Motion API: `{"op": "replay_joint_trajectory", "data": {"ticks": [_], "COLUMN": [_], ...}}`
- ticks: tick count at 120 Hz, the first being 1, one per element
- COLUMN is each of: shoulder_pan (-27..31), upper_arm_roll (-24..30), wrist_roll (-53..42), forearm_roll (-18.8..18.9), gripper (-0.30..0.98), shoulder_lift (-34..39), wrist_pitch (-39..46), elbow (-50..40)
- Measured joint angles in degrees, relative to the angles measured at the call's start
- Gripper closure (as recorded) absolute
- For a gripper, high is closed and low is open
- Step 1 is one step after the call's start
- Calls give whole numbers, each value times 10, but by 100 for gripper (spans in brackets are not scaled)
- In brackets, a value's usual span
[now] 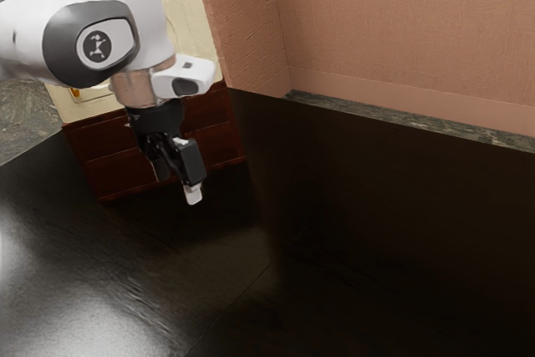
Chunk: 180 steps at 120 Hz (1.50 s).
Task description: Pull the drawer handle with one arm to open the drawer
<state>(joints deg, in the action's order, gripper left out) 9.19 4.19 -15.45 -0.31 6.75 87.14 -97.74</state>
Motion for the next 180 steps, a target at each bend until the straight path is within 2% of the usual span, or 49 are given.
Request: {"op": "replay_joint_trajectory", "data": {"ticks": [16, 38, 50, 67, 84, 105, 132, 180], "shoulder_pan": [17, 16, 11, 31, 41, 18, 37, 36], "upper_arm_roll": [-32, -41, -65, -76, -79, -85, -113, -149], "wrist_roll": [-42, -159, -211, -279, -337, -396, -454, -483], "forearm_roll": [5, 8, 8, 27, 35, 44, 58, 41], "gripper": [0, 0, 0, 0, 0, 0, 0, 0], "shoulder_lift": [14, 5, -20, -83, -102, -112, -161, -231], "wrist_pitch": [53, 105, 129, 147, 161, 200, 249, 283], "elbow": [-31, -33, -28, 33, 43, 44, 76, 149]}}
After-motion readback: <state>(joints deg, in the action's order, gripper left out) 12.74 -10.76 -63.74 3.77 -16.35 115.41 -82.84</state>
